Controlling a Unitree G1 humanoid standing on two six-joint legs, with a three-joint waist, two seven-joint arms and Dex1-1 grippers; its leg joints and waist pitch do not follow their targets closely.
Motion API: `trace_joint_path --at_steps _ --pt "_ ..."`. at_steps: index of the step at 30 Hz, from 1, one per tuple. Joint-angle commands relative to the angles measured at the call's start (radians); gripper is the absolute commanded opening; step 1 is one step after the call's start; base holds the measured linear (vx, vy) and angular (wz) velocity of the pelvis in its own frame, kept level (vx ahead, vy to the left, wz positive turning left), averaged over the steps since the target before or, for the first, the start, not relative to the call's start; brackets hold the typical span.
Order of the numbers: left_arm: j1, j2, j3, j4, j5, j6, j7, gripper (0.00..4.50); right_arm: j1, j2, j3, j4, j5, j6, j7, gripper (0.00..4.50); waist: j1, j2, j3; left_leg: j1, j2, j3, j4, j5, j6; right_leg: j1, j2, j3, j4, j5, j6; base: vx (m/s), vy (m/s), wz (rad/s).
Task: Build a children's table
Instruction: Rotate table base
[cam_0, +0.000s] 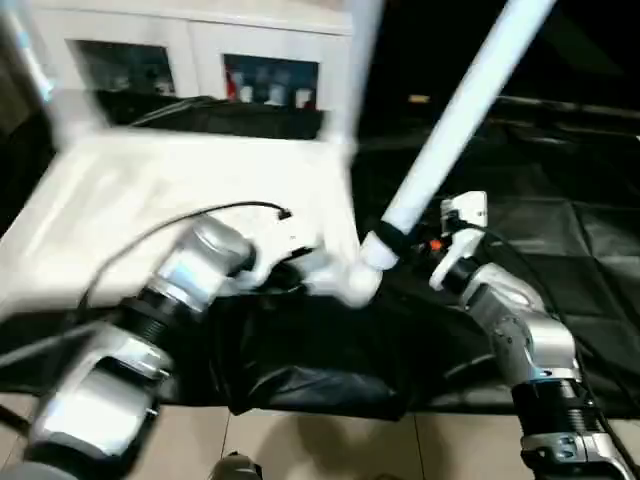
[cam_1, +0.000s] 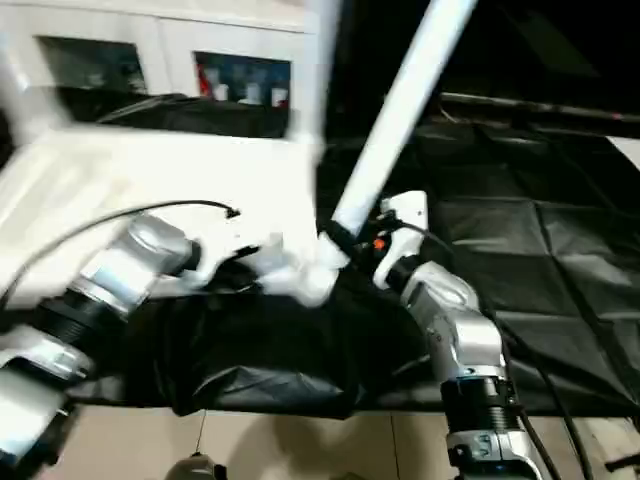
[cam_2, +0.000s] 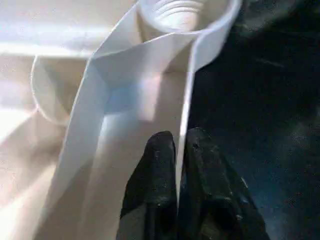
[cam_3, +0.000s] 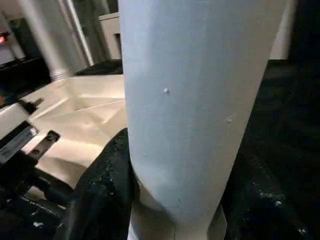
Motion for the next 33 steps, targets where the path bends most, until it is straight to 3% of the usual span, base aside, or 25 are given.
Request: trace_joint_path --at_steps 1,4,7,8,11,13,14,16,21,24,28,29,30,31,32,33 --pt "0.035 -0.015 0.004 0.041 0.025 -0.037 0.065 0.20 -0.015 -0.005 -0.028 0.016 0.006 -0.003 -0.029 1.91 0.000 0.007 -0.071 0.009 0.017 -0.009 -0.071 -0.240 -0.018 0.049 -0.077 0.044 -0.091 -0.233 -0.160 0.000 0.000 0.00" --pt "0.043 -0.020 0.013 0.054 0.014 -0.134 0.073 0.03 -0.019 -0.005 -0.033 0.024 0.002 -0.007 -0.044 1.91 -0.005 0.008 -0.071 0.009 0.016 -0.008 -0.071 -0.243 -0.015 0.048 -0.077 0.044 -0.095 -0.254 -0.152 0.000 0.000 0.00" --pt "0.053 0.017 -0.016 0.095 0.033 -0.376 0.085 0.00 -0.023 0.002 -0.036 0.027 -0.003 -0.008 -0.054 1.91 -0.008 0.011 -0.074 0.009 0.017 -0.010 -0.073 -0.248 -0.015 0.049 -0.076 0.044 -0.096 -0.244 -0.143 0.000 0.000 0.00" --pt "0.055 0.022 -0.007 0.108 0.023 -0.413 0.083 0.00 -0.024 0.005 -0.036 0.027 -0.003 -0.009 -0.056 1.91 -0.008 0.011 -0.074 0.010 0.019 -0.010 -0.073 -0.246 -0.014 0.047 -0.076 0.044 -0.095 -0.226 -0.144 0.000 0.000 0.00" --pt "0.054 0.038 0.002 0.124 0.014 -0.459 0.067 0.00 -0.025 0.008 -0.037 0.024 0.004 -0.009 -0.058 1.91 -0.008 0.011 -0.074 0.013 0.020 -0.008 -0.074 -0.245 -0.017 0.044 -0.077 0.045 -0.089 -0.208 -0.157 0.000 0.000 0.00" --pt "0.058 0.044 0.023 0.130 -0.017 -0.482 0.024 0.00 -0.025 0.009 -0.036 0.023 0.009 -0.008 -0.057 1.91 -0.008 0.001 -0.072 0.013 0.020 -0.006 -0.074 -0.246 -0.016 0.044 -0.080 0.045 -0.092 -0.231 -0.154 0.000 0.000 0.00" --pt "0.060 0.044 0.034 0.131 -0.034 -0.481 0.005 0.00 -0.025 0.008 -0.035 0.024 0.010 -0.008 -0.055 1.91 -0.007 0.004 -0.072 0.013 0.020 -0.006 -0.074 -0.245 -0.017 0.044 -0.080 0.046 -0.091 -0.237 -0.154 0.000 0.000 0.00" --pt "0.057 0.049 0.051 0.125 -0.060 -0.461 -0.041 0.49 -0.026 0.003 -0.031 0.028 0.006 -0.010 -0.052 1.91 -0.007 0.004 -0.071 0.014 0.021 -0.005 -0.074 -0.241 -0.018 0.042 -0.081 0.046 -0.090 -0.242 -0.156 0.000 0.000 0.00" --pt "0.052 0.044 0.086 0.134 -0.124 -0.470 -0.064 0.89 -0.032 -0.001 -0.042 0.028 0.011 -0.012 -0.051 1.91 -0.007 0.009 -0.073 0.012 0.022 -0.004 -0.074 -0.230 -0.021 0.042 -0.082 0.047 -0.084 -0.192 -0.174 0.000 0.000 0.00" --pt "0.074 0.044 0.135 0.038 -0.207 -0.398 -0.091 1.03 -0.028 -0.001 -0.049 0.006 0.021 -0.007 -0.053 1.91 -0.007 0.007 -0.072 0.013 0.023 -0.003 -0.074 -0.233 -0.022 0.042 -0.082 0.047 -0.080 -0.176 -0.190 0.000 0.000 0.00" --pt "0.101 0.072 0.207 -0.101 -0.288 -0.314 -0.115 1.09 -0.013 0.005 -0.045 -0.025 0.013 -0.013 -0.074 1.91 -0.008 0.019 -0.070 0.013 0.024 -0.005 -0.076 -0.253 -0.029 0.041 -0.081 0.047 -0.084 -0.202 -0.186 0.000 0.000 0.00" --pt "0.108 0.068 0.269 -0.133 -0.289 -0.345 -0.012 1.09 -0.013 0.012 -0.046 -0.026 -0.021 -0.022 -0.134 1.91 -0.009 0.022 -0.070 0.015 0.023 -0.005 -0.076 -0.258 -0.032 0.040 -0.078 0.047 -0.083 -0.195 -0.187 0.000 0.000 0.00" --pt "0.108 0.066 0.281 -0.136 -0.289 -0.346 0.011 1.09 -0.013 0.013 -0.046 -0.026 -0.027 -0.023 -0.144 1.91 -0.010 0.032 -0.070 0.012 0.026 -0.008 -0.077 -0.262 -0.043 0.041 -0.077 0.046 -0.078 -0.183 -0.188 0.000 0.000 0.00" --pt "0.102 0.035 0.368 -0.135 -0.279 -0.312 0.196 1.09 -0.009 0.012 -0.038 -0.031 -0.073 -0.029 -0.201 1.91 -0.016 0.027 -0.070 0.014 0.023 -0.007 -0.077 -0.276 -0.050 0.042 -0.073 0.044 -0.081 -0.181 -0.187 0.000 0.000 0.00" --pt "0.109 0.015 0.410 -0.149 -0.257 -0.272 0.309 1.09 -0.002 0.005 -0.020 -0.036 -0.135 -0.059 -0.252 1.91 -0.016 0.033 -0.069 0.014 0.020 -0.008 -0.074 -0.286 -0.056 0.043 -0.072 0.043 -0.080 -0.189 -0.187 0.000 0.000 0.00" --pt "0.138 -0.008 0.455 -0.191 -0.276 -0.241 0.376 1.09 0.009 0.007 -0.015 -0.050 -0.159 -0.041 -0.290 1.91 -0.017 0.032 -0.066 0.014 0.020 -0.008 -0.073 -0.296 -0.059 0.043 -0.072 0.043 -0.086 -0.217 -0.178 0.000 0.000 0.00"
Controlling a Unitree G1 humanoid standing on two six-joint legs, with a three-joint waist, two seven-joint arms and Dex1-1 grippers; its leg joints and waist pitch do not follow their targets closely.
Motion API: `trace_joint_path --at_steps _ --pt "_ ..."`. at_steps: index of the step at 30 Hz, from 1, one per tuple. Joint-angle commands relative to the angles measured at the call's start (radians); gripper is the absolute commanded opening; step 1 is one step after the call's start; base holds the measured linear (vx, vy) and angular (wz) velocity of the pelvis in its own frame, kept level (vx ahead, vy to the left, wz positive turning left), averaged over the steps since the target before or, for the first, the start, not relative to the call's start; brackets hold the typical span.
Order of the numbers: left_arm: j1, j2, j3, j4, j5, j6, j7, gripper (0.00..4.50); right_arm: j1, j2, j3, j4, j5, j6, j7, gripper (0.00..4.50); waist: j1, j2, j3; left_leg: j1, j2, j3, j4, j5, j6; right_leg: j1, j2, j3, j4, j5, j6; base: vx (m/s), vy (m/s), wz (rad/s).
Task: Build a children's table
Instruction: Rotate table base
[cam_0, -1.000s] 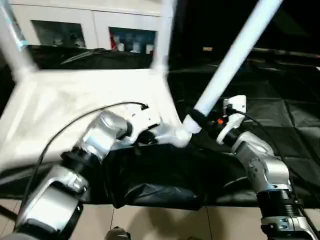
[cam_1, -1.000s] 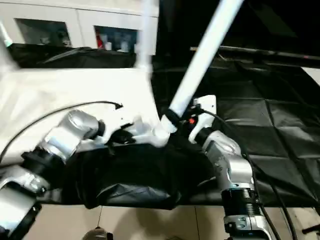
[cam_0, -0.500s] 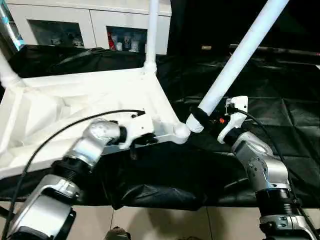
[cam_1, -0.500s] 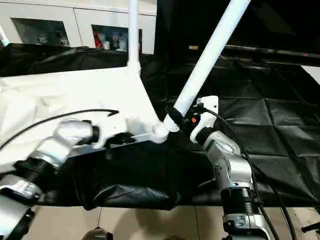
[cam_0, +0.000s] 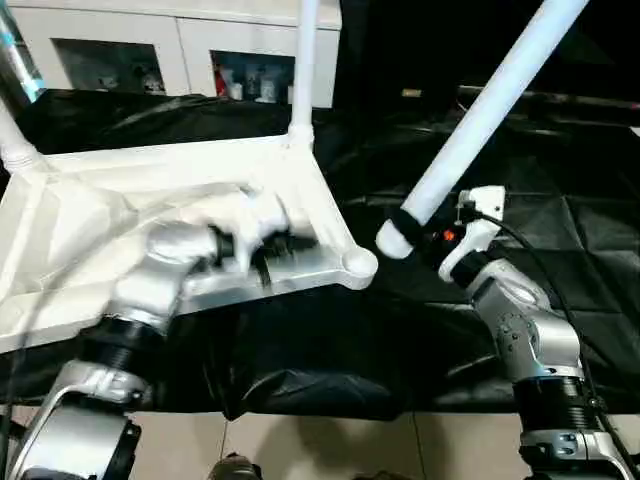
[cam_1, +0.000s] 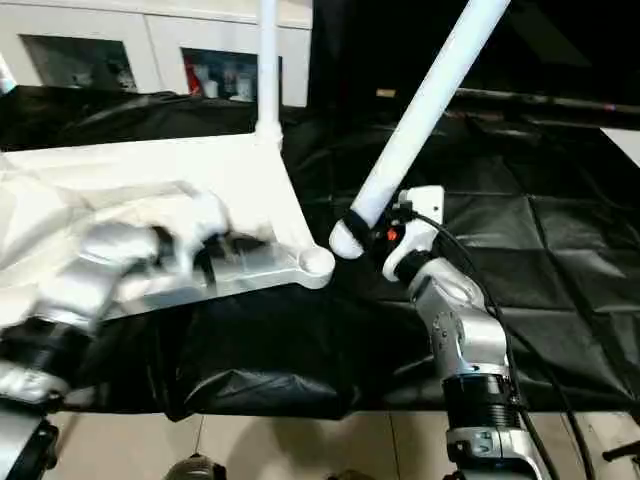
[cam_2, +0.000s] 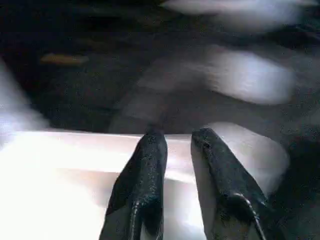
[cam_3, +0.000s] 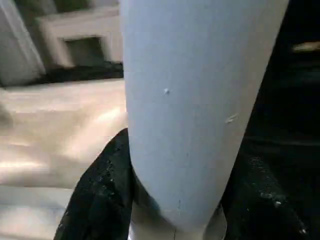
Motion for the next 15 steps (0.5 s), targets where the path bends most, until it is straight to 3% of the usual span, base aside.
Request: trace_joint_path --at_steps 1,2,4,5,6,10,11,12,13,14,15 --pt "0.036 -0.025 0.072 -0.065 -0.021 0.059 0.148 1.09 0.017 -0.006 0.004 -0.040 -0.061 0.005 -0.079 1.91 -0.002 0.018 -0.070 0.019 0.017 -0.008 -0.069 -0.294 -0.054 0.048 -0.073 0.043 -0.082 -0.233 -0.173 0.000 0.000 0.00" --pt "0.055 -0.038 0.092 -0.094 -0.031 0.075 0.176 1.09 0.025 -0.004 0.004 -0.052 -0.064 0.019 -0.091 1.91 0.001 0.016 -0.071 0.017 0.014 -0.006 -0.067 -0.276 -0.042 0.048 -0.073 0.045 -0.087 -0.251 -0.158 0.000 0.000 0.00" --pt "0.119 -0.092 0.150 -0.194 0.012 0.121 0.323 1.09 0.065 0.004 0.023 -0.093 -0.091 -0.007 -0.097 1.91 0.000 0.034 -0.071 0.014 0.021 -0.009 -0.069 -0.279 -0.037 0.045 -0.067 0.045 -0.087 -0.215 -0.154 0.000 0.000 0.00" --pt "0.126 -0.098 0.155 -0.205 0.016 0.123 0.336 1.09 0.068 0.004 0.025 -0.096 -0.095 -0.013 -0.099 1.91 0.002 0.031 -0.073 0.011 0.018 -0.009 -0.067 -0.268 -0.028 0.050 -0.067 0.044 -0.085 -0.195 -0.152 0.000 0.000 0.00" --pt "0.146 -0.120 0.171 -0.241 0.031 0.153 0.381 1.09 0.075 0.009 0.024 -0.094 -0.096 -0.025 -0.103 1.91 0.005 0.037 -0.074 0.009 0.015 -0.010 -0.066 -0.259 -0.023 0.049 -0.067 0.044 -0.085 -0.189 -0.150 0.000 0.000 0.00" --pt "0.212 -0.161 0.130 -0.352 0.097 0.215 0.472 1.09 0.067 0.040 0.010 -0.078 -0.075 -0.081 -0.120 1.91 0.005 0.040 -0.070 0.011 0.019 -0.012 -0.070 -0.294 -0.016 0.042 -0.068 0.043 -0.092 -0.246 -0.134 0.000 0.000 0.00" --pt "0.221 -0.160 0.115 -0.368 0.105 0.216 0.472 1.09 0.065 0.045 0.004 -0.086 -0.067 -0.088 -0.119 1.91 -0.001 0.029 -0.067 0.012 0.018 -0.009 -0.071 -0.306 -0.012 0.038 -0.064 0.043 -0.098 -0.269 -0.122 0.000 0.000 0.00" --pt "0.231 -0.160 0.104 -0.373 0.095 0.212 0.469 1.09 0.063 0.052 -0.005 -0.090 -0.056 -0.091 -0.122 1.91 0.002 0.037 -0.068 0.014 0.018 -0.012 -0.072 -0.312 -0.013 0.037 -0.064 0.044 -0.097 -0.283 -0.118 0.000 0.000 0.00" --pt "0.245 -0.168 0.099 -0.370 0.091 0.198 0.475 1.09 0.064 0.060 -0.020 -0.091 -0.042 -0.086 -0.128 1.91 0.000 0.018 -0.068 0.011 0.017 -0.010 -0.071 -0.296 -0.007 0.039 -0.066 0.045 -0.093 -0.287 -0.111 0.000 0.000 0.00" --pt "0.264 -0.172 0.091 -0.364 0.093 0.167 0.476 1.09 0.065 0.066 -0.029 -0.093 -0.035 -0.083 -0.135 1.91 0.000 0.024 -0.067 0.011 0.018 -0.010 -0.073 -0.296 -0.009 0.036 -0.066 0.046 -0.096 -0.291 -0.108 0.000 0.000 0.00" --pt "0.288 -0.181 0.086 -0.355 0.086 0.126 0.467 1.09 0.068 0.073 -0.035 -0.094 -0.031 -0.090 -0.140 1.91 -0.007 0.002 -0.066 0.009 0.017 -0.005 -0.072 -0.286 -0.002 0.035 -0.063 0.046 -0.101 -0.291 -0.099 0.000 0.000 0.00"
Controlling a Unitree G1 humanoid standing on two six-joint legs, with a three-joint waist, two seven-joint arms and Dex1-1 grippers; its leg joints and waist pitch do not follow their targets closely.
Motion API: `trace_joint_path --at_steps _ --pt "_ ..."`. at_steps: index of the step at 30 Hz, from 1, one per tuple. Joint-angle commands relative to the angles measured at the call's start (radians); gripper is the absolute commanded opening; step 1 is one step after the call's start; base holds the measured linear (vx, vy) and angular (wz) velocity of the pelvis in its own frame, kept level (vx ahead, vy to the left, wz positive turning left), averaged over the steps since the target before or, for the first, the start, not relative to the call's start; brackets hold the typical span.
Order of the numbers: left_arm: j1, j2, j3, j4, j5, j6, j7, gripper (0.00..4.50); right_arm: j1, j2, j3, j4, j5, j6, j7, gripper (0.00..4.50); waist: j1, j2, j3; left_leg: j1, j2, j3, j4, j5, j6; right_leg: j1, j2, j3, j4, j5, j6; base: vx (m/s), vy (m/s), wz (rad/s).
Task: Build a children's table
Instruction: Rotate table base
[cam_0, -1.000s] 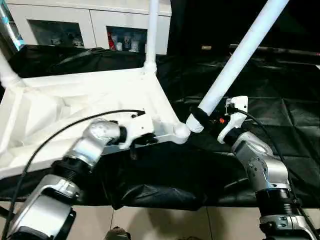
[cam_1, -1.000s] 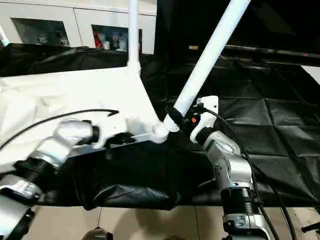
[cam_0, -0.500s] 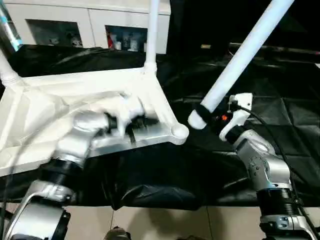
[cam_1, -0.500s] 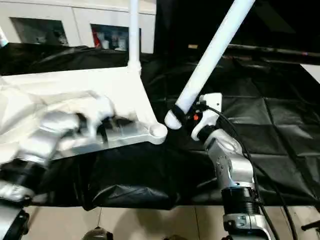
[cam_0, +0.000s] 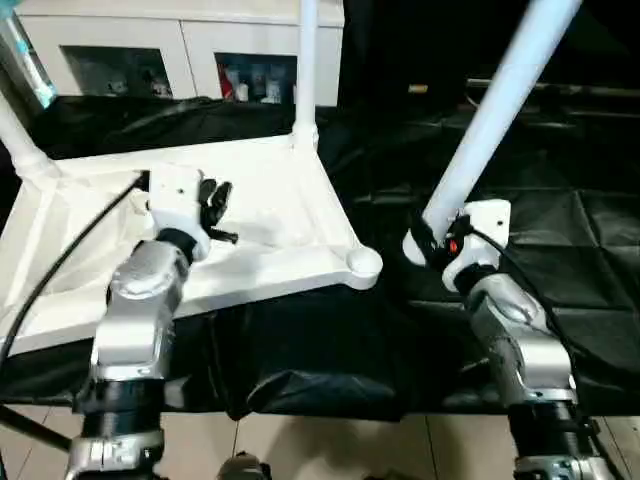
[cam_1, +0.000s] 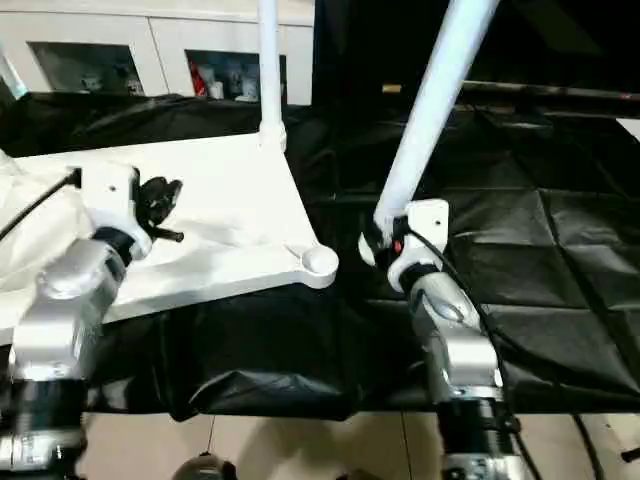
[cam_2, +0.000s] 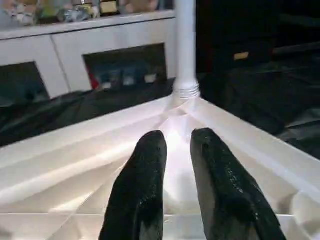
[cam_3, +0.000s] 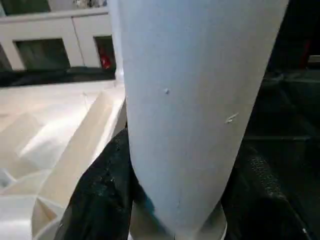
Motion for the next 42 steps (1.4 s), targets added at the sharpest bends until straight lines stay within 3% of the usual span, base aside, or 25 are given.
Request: trace_joint_path --at_steps 1,3,4,6,9,11,14,15,16,18,20,21,22,23,24,25,27,29,32,34,36,38,39,40,42 --pt "0.054 -0.029 -0.007 0.020 -0.018 -0.067 0.001 1.09 -0.001 0.003 -0.039 -0.027 0.022 -0.015 -0.018 1.91 -0.008 -0.021 -0.067 0.009 0.017 -0.005 -0.070 -0.255 -0.002 0.042 -0.069 0.047 -0.089 -0.283 -0.095 0.000 0.000 0.00" --pt "0.099 -0.073 0.017 0.070 -0.042 -0.111 0.018 1.09 0.010 0.001 -0.032 -0.028 0.011 -0.021 -0.020 1.91 -0.015 -0.023 -0.066 0.010 0.017 -0.002 -0.070 -0.248 -0.004 0.038 -0.065 0.048 -0.094 -0.275 -0.087 0.000 0.000 0.00" --pt "0.128 -0.096 0.017 0.097 -0.041 -0.127 0.031 1.09 0.019 -0.007 -0.023 -0.027 0.006 -0.027 -0.010 1.91 -0.019 -0.016 -0.063 -0.041 0.003 -0.047 -0.096 -0.258 0.072 0.075 -0.081 -0.012 -0.085 -0.274 -0.093 0.000 0.000 0.00" --pt "0.138 -0.096 0.001 0.095 -0.030 -0.125 0.036 1.09 0.022 -0.017 -0.015 -0.024 -0.002 -0.037 0.002 1.91 -0.037 -0.017 -0.071 -0.027 0.015 -0.072 -0.086 -0.271 0.111 0.068 -0.080 -0.032 -0.087 -0.219 -0.123 -0.001 -0.017 0.37" --pt "0.140 -0.088 -0.031 0.082 -0.010 -0.128 0.049 1.09 0.023 -0.044 0.015 -0.015 -0.022 -0.048 0.044 1.91 -0.089 0.007 -0.063 -0.014 0.077 -0.208 -0.130 -0.350 0.209 0.064 -0.019 -0.079 0.005 -0.125 -0.228 0.008 -0.051 0.47" --pt "0.135 -0.086 -0.033 0.073 0.000 -0.139 0.060 1.09 0.024 -0.046 0.013 -0.010 -0.014 -0.044 0.054 1.91 -0.105 -0.008 -0.057 0.008 0.072 -0.261 -0.145 -0.413 0.252 0.039 -0.008 -0.057 0.042 -0.228 -0.292 0.003 -0.117 0.53" --pt "0.138 -0.078 -0.040 0.071 0.028 -0.150 0.071 1.09 0.026 -0.033 0.004 -0.007 0.002 -0.048 0.057 1.91 -0.090 -0.029 -0.047 -0.017 0.048 -0.240 -0.150 -0.492 0.160 0.046 -0.040 -0.013 0.020 -0.254 -0.349 0.004 -0.193 0.51" --pt "0.140 -0.074 -0.046 0.068 0.033 -0.151 0.071 1.09 0.027 -0.025 -0.003 -0.007 0.016 -0.038 0.053 1.91 -0.089 -0.047 -0.051 0.005 0.021 -0.186 -0.093 -0.465 0.092 0.034 -0.057 0.002 -0.060 -0.325 -0.394 0.007 -0.244 0.42" --pt "0.141 -0.057 -0.071 0.067 0.049 -0.154 0.067 1.09 0.034 -0.017 -0.003 -0.007 0.024 -0.035 0.045 1.91 -0.036 -0.102 -0.058 -0.019 -0.108 -0.009 0.220 -0.297 0.110 0.042 -0.094 0.013 -0.175 -0.589 -0.352 -0.050 -0.251 0.22" --pt "0.140 -0.054 -0.078 0.066 0.052 -0.156 0.063 1.09 0.039 -0.015 -0.001 -0.010 0.024 -0.035 0.043 1.91 -0.015 -0.089 -0.041 -0.073 -0.089 -0.024 0.192 -0.207 0.128 0.088 -0.122 0.052 -0.144 -0.534 -0.221 -0.023 -0.212 0.00" --pt "0.132 -0.050 -0.085 0.066 0.058 -0.156 0.064 1.09 0.046 -0.011 -0.001 -0.020 0.027 -0.033 0.042 1.91 0.005 -0.080 -0.053 -0.036 -0.075 -0.033 0.090 -0.185 0.158 0.114 -0.126 0.073 -0.142 -0.417 0.027 -0.001 -0.168 0.15" --pt "0.123 -0.048 -0.089 0.069 0.064 -0.152 0.071 1.09 0.052 -0.006 -0.002 -0.030 0.031 -0.031 0.043 1.91 -0.003 -0.049 -0.073 0.019 0.047 -0.103 -0.006 -0.095 0.220 0.084 -0.087 0.023 -0.111 -0.165 0.203 -0.024 -0.161 0.24" --pt "0.109 -0.045 -0.084 0.076 0.065 -0.165 0.072 1.09 0.060 0.001 -0.004 -0.045 0.036 -0.026 0.038 1.91 -0.007 -0.024 -0.081 0.048 0.124 -0.141 -0.026 -0.081 0.269 0.067 -0.102 0.012 -0.081 -0.105 0.196 -0.009 -0.159 0.16" --pt "0.105 -0.044 -0.083 0.078 0.065 -0.170 0.073 1.09 0.061 0.002 -0.004 -0.048 0.036 -0.025 0.037 1.91 -0.019 -0.032 -0.090 0.074 0.217 -0.171 -0.034 -0.010 0.345 0.030 -0.167 0.054 0.000 0.008 0.112 0.011 -0.192 0.12" --pt "0.095 -0.044 -0.075 0.083 0.062 -0.179 0.075 1.09 0.064 0.004 -0.005 -0.056 0.037 -0.020 0.034 1.91 -0.021 -0.043 -0.087 0.077 0.201 -0.158 -0.022 0.004 0.346 0.011 -0.190 0.085 0.011 0.050 0.069 0.011 -0.192 0.12" --pt "0.082 -0.043 -0.067 0.087 0.055 -0.189 0.074 1.09 0.070 0.008 -0.005 -0.067 0.042 -0.015 0.030 1.91 0.010 -0.059 -0.050 0.036 -0.020 -0.034 0.034 -0.166 0.154 0.038 -0.153 0.105 -0.111 -0.238 0.063 -0.006 -0.203 0.29" --pt "0.067 -0.042 -0.057 0.089 0.039 -0.194 0.070 1.09 0.081 0.013 -0.003 -0.082 0.049 -0.008 0.026 1.91 0.022 -0.063 -0.045 0.026 -0.040 -0.025 0.030 -0.161 0.100 0.060 -0.120 0.093 -0.130 -0.570 0.146 -0.033 -0.137 0.19" --pt "0.052 -0.039 -0.053 0.091 0.021 -0.157 0.063 1.09 0.098 0.017 0.010 -0.086 0.049 -0.002 0.033 1.91 0.028 -0.052 -0.050 0.030 -0.022 -0.029 -0.014 -0.135 0.079 0.053 -0.072 0.049 -0.139 -0.587 0.199 -0.024 -0.031 0.01" --pt "0.046 -0.043 -0.037 0.097 -0.009 -0.149 0.069 1.09 0.097 0.022 0.027 -0.077 0.044 0.000 0.043 1.91 0.017 -0.045 -0.062 0.029 0.026 -0.047 -0.047 -0.138 0.093 0.065 -0.075 0.026 -0.119 -0.350 0.095 0.000 0.000 0.00" --pt "0.045 -0.047 -0.023 0.099 -0.015 -0.143 0.079 1.09 0.084 0.024 0.036 -0.069 0.036 0.001 0.048 1.91 0.008 -0.039 -0.055 0.051 0.039 -0.043 -0.063 -0.277 0.069 0.071 -0.094 0.017 -0.134 -0.444 0.025 0.000 0.000 0.00" --pt "0.050 -0.046 -0.021 0.097 -0.021 -0.143 0.071 1.09 0.075 0.025 0.036 -0.064 0.035 0.006 0.044 1.91 -0.005 -0.036 -0.037 0.084 0.037 -0.040 -0.073 -0.434 0.052 0.072 -0.092 -0.003 -0.163 -0.621 0.014 0.000 0.000 0.00" --pt "0.057 -0.043 -0.022 0.094 -0.024 -0.142 0.069 1.09 0.069 0.021 0.040 -0.061 0.030 0.008 0.047 1.91 -0.020 -0.026 -0.024 0.155 0.048 -0.043 -0.065 -0.618 0.045 0.066 -0.085 -0.061 -0.208 -0.750 0.022 0.033 0.058 -0.04" --pt "0.065 -0.041 -0.021 0.090 -0.031 -0.138 0.067 1.09 0.066 0.017 0.046 -0.059 0.025 0.011 0.053 1.91 -0.034 -0.028 -0.022 0.162 0.066 -0.053 -0.076 -0.682 0.042 0.073 -0.074 -0.085 -0.197 -0.720 0.028 0.034 0.062 -0.04" --pt "0.070 -0.040 -0.021 0.089 -0.032 -0.137 0.068 1.09 0.065 0.015 0.049 -0.059 0.023 0.010 0.057 1.91 -0.032 -0.006 -0.023 0.114 0.153 -0.094 -0.175 -0.848 0.031 0.137 -0.063 -0.065 -0.013 -0.460 -0.002 0.050 0.047 -0.10" --pt "0.084 -0.035 -0.025 0.088 -0.028 -0.143 0.067 1.09 0.064 0.019 0.045 -0.059 0.033 0.017 0.061 1.91 -0.046 -0.031 -0.022 0.165 0.128 -0.083 -0.185 -0.893 0.053 0.063 -0.062 -0.013 0.026 -0.249 -0.052 0.092 -0.005 0.03"
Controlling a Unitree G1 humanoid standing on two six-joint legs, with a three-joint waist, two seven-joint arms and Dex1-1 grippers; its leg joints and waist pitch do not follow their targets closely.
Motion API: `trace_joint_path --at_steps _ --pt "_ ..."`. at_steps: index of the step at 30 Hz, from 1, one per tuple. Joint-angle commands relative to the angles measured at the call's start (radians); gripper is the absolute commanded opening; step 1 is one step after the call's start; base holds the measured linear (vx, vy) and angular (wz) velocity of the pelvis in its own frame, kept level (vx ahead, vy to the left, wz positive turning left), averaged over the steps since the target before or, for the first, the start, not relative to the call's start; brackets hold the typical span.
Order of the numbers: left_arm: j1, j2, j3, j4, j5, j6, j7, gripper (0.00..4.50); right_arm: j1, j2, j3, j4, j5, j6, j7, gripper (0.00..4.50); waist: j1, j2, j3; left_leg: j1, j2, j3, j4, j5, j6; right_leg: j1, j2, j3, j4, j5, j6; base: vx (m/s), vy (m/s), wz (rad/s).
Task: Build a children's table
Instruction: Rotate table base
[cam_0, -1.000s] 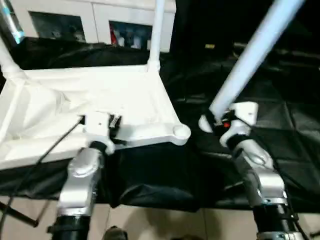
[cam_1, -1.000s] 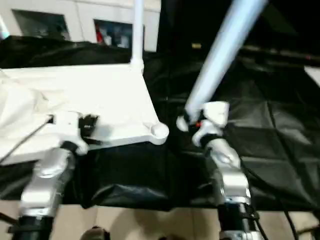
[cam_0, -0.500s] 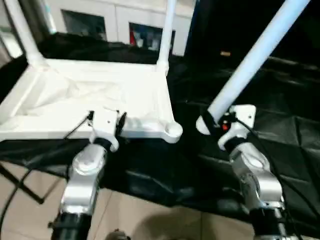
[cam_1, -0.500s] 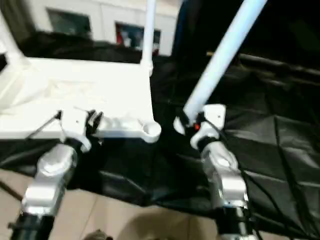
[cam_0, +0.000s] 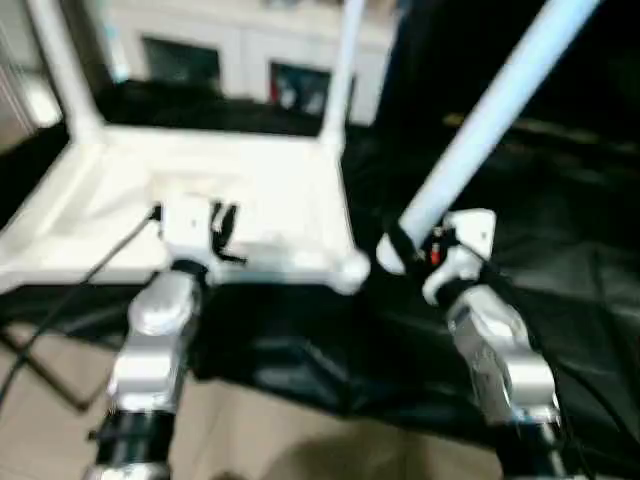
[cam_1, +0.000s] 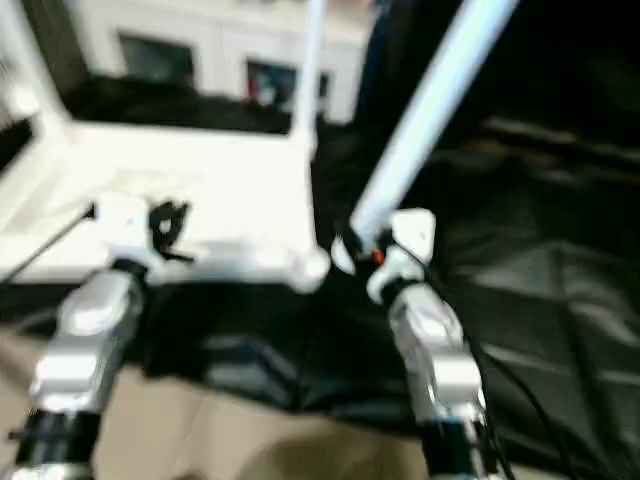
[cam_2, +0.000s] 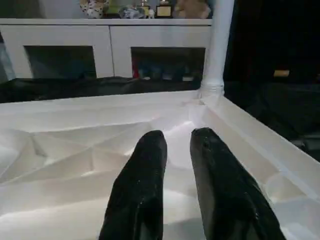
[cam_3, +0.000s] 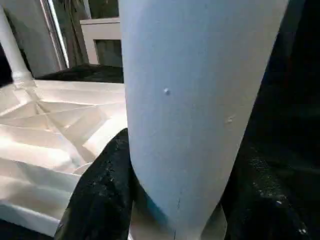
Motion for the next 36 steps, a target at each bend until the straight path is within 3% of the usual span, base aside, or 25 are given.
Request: trace_joint_path --at_steps 1,2,3,4,6,7,8,9,10,11,12,13,14,15,16,17,18,19,21,23,24,27,28,32,36 --pt "0.019 -0.011 -0.021 -0.004 -0.002 0.008 -0.001 1.09 -0.007 -0.013 -0.019 0.002 0.011 0.018 0.002 1.91 0.003 -0.001 -0.053 -0.052 0.008 -0.011 -0.043 -0.464 0.069 0.058 -0.140 0.132 -0.154 -0.362 -0.049 0.151 -0.070 0.00" --pt "0.027 -0.011 -0.025 -0.008 0.002 0.006 -0.004 1.09 -0.005 -0.018 -0.016 -0.001 0.011 0.017 0.007 1.91 0.058 0.001 -0.069 -0.119 0.003 -0.037 0.072 -0.151 0.122 0.124 -0.226 0.205 -0.193 -0.471 -0.052 0.171 -0.073 -0.04" --pt "0.027 -0.011 -0.025 -0.008 0.002 0.006 -0.004 1.09 -0.005 -0.018 -0.016 -0.001 0.011 0.017 0.007 1.91 0.071 -0.006 -0.079 -0.131 0.002 -0.041 0.092 -0.093 0.127 0.127 -0.217 0.215 -0.189 -0.418 -0.075 0.171 -0.073 -0.04" --pt "0.032 -0.011 -0.028 -0.013 0.002 0.008 -0.007 1.09 -0.004 -0.020 -0.015 -0.002 0.009 0.016 0.009 1.91 0.072 -0.012 -0.079 -0.179 0.001 -0.053 0.096 0.009 0.125 0.143 -0.171 0.180 -0.165 -0.235 -0.122 0.145 -0.022 0.09" --pt "0.035 -0.007 -0.039 -0.016 0.013 0.008 -0.006 1.09 -0.003 -0.024 -0.015 -0.001 0.009 0.014 0.010 1.91 0.068 0.009 -0.084 -0.170 0.013 -0.048 0.040 0.116 0.129 0.123 -0.113 0.114 -0.143 -0.080 -0.134 0.146 0.014 0.10" --pt "0.033 -0.006 -0.042 -0.014 0.015 0.008 -0.005 1.09 -0.003 -0.026 -0.014 0.001 0.009 0.015 0.011 1.91 0.037 0.063 -0.093 -0.085 0.065 -0.092 -0.041 0.301 0.218 0.056 -0.008 0.017 -0.065 0.120 -0.039 0.177 0.047 0.04" --pt "0.032 -0.001 -0.046 -0.015 0.020 0.007 -0.005 1.09 0.000 -0.024 -0.014 -0.002 0.012 0.015 0.013 1.91 0.006 0.075 -0.112 0.007 0.118 -0.162 -0.021 0.453 0.339 -0.039 0.011 0.000 0.028 0.125 -0.009 0.201 0.036 -0.03" --pt "0.032 0.003 -0.050 -0.016 0.024 0.007 -0.005 1.09 0.002 -0.022 -0.015 -0.004 0.014 0.014 0.014 1.91 -0.004 0.073 -0.125 0.078 0.168 -0.205 -0.005 0.567 0.424 -0.117 -0.017 0.026 0.057 0.036 0.019 0.201 0.036 -0.03" --pt "0.032 0.005 -0.053 -0.017 0.025 0.005 -0.009 1.09 0.004 -0.019 -0.017 -0.008 0.020 0.013 0.017 1.91 0.002 0.051 -0.129 0.069 0.148 -0.216 0.049 1.215 0.479 -0.164 -0.052 0.086 0.056 0.149 0.132 0.115 0.020 -0.14" --pt "0.034 0.010 -0.057 -0.018 0.027 -0.001 -0.015 1.09 0.008 -0.017 -0.017 -0.016 0.024 0.010 0.022 1.91 0.006 0.037 -0.125 0.038 0.112 -0.193 0.059 1.335 0.432 -0.156 -0.055 0.106 0.031 0.244 0.165 -0.079 0.069 -0.28" --pt "0.035 0.015 -0.059 -0.019 0.028 -0.009 -0.022 1.09 0.009 -0.017 -0.015 -0.020 0.024 0.012 0.022 1.91 0.004 0.022 -0.127 0.013 0.075 -0.180 0.062 1.330 0.380 -0.152 -0.063 0.129 -0.002 0.338 0.162 -0.079 0.069 -0.28" --pt "0.037 0.023 -0.063 -0.024 0.024 -0.033 -0.039 1.09 0.011 -0.017 -0.014 -0.024 0.022 0.012 0.021 1.91 0.006 -0.030 -0.114 -0.080 -0.036 -0.101 0.062 0.956 0.273 -0.105 -0.061 0.147 -0.053 0.523 0.142 -0.170 0.086 -0.08" --pt "0.039 0.027 -0.064 -0.028 0.021 -0.048 -0.049 1.09 0.012 -0.018 -0.013 -0.024 0.019 0.012 0.020 1.91 0.011 -0.032 -0.107 -0.099 -0.059 -0.079 0.045 0.735 0.249 -0.084 -0.064 0.142 -0.054 0.533 0.117 -0.117 0.022 0.20" --pt "0.038 0.031 -0.066 -0.029 0.016 -0.061 -0.057 1.09 0.012 -0.017 -0.014 -0.024 0.020 0.013 0.020 1.91 0.008 -0.023 -0.105 -0.108 -0.028 -0.058 0.008 0.303 0.189 -0.058 -0.077 0.148 -0.068 0.416 0.004 -0.117 0.022 0.20" --pt "0.034 0.038 -0.072 -0.027 -0.001 -0.055 -0.086 1.09 0.013 -0.015 -0.019 -0.026 0.031 0.017 0.024 1.91 0.004 -0.011 -0.104 -0.117 -0.016 -0.061 -0.009 0.240 0.161 -0.044 -0.076 0.140 -0.066 0.353 -0.029 -0.080 -0.039 0.04" --pt "0.030 0.044 -0.080 -0.023 -0.020 -0.048 -0.117 1.09 0.014 -0.013 -0.021 -0.030 0.038 0.019 0.028 1.91 -0.003 -0.002 -0.095 -0.117 -0.001 -0.056 -0.032 0.113 0.099 -0.046 -0.067 0.128 -0.078 0.211 -0.059 -0.083 -0.049 -0.10" --pt "0.027 0.048 -0.087 -0.021 -0.036 -0.049 -0.147 1.09 0.015 -0.014 -0.020 -0.035 0.042 0.022 0.033 1.91 -0.007 0.004 -0.090 -0.108 0.008 -0.055 -0.040 0.023 0.075 -0.055 -0.063 0.124 -0.085 0.127 -0.073 -0.083 -0.049 -0.10" --pt "0.021 0.051 -0.091 -0.020 -0.057 -0.049 -0.181 1.25 0.015 -0.016 -0.019 -0.039 0.048 0.032 0.040 1.91 -0.022 0.006 -0.076 -0.100 0.023 -0.047 -0.060 -0.221 0.011 -0.066 -0.059 0.117 -0.103 -0.094 -0.084 -0.089 -0.045 0.02" --pt "-0.002 0.069 -0.106 -0.020 -0.110 -0.031 -0.285 1.35 0.009 -0.029 -0.012 -0.040 0.048 0.051 0.053 1.91 -0.025 0.002 -0.065 -0.088 0.027 -0.039 -0.065 -0.383 -0.037 -0.086 -0.058 0.117 -0.124 -0.304 -0.045 -0.090 -0.046 0.03" --pt "-0.051 0.108 -0.143 0.006 -0.146 -0.068 -0.436 1.44 -0.005 -0.051 -0.006 -0.038 0.060 0.082 0.083 1.91 -0.022 0.003 -0.067 -0.079 0.028 -0.039 -0.065 -0.439 -0.055 -0.094 -0.063 0.117 -0.136 -0.421 -0.002 -0.095 -0.030 0.04" --pt "-0.067 0.119 -0.155 0.015 -0.142 -0.056 -0.459 1.44 -0.009 -0.056 -0.004 -0.034 0.056 0.080 0.088 1.91 -0.023 0.002 -0.066 -0.080 0.027 -0.039 -0.066 -0.437 -0.057 -0.096 -0.062 0.117 -0.138 -0.418 0.003 -0.097 -0.024 0.04" --pt "-0.113 0.152 -0.198 0.053 -0.110 -0.054 -0.513 1.77 -0.024 -0.074 -0.002 -0.020 0.043 0.074 0.099 1.91 -0.023 -0.001 -0.064 -0.091 0.028 -0.037 -0.069 -0.398 -0.059 -0.092 -0.066 0.115 -0.139 -0.432 0.024 -0.074 -0.010 0.03" --pt "-0.177 0.203 -0.277 0.098 -0.076 -0.027 -0.643 1.81 -0.046 -0.104 0.002 -0.002 0.034 0.069 0.128 1.91 -0.022 -0.003 -0.066 -0.092 0.026 -0.036 -0.069 -0.379 -0.055 -0.093 -0.067 0.116 -0.142 -0.456 0.037 -0.062 0.001 0.00" --pt "-0.249 0.269 -0.369 0.146 -0.048 0.065 -0.794 2.19 -0.069 -0.144 0.013 0.009 0.021 0.056 0.177 1.91 -0.026 0.006 -0.068 -0.098 0.029 -0.037 -0.074 -0.361 -0.065 -0.088 -0.069 0.113 -0.134 -0.416 0.019 -0.026 0.003 -0.01" --pt "-0.291 0.289 -0.399 0.198 -0.010 0.073 -0.822 2.52 -0.076 -0.160 0.016 0.008 0.020 0.056 0.198 1.91 -0.028 0.002 -0.070 -0.097 0.030 -0.034 -0.074 -0.352 -0.060 -0.088 -0.068 0.113 -0.132 -0.365 -0.014 0.000 0.000 0.00"
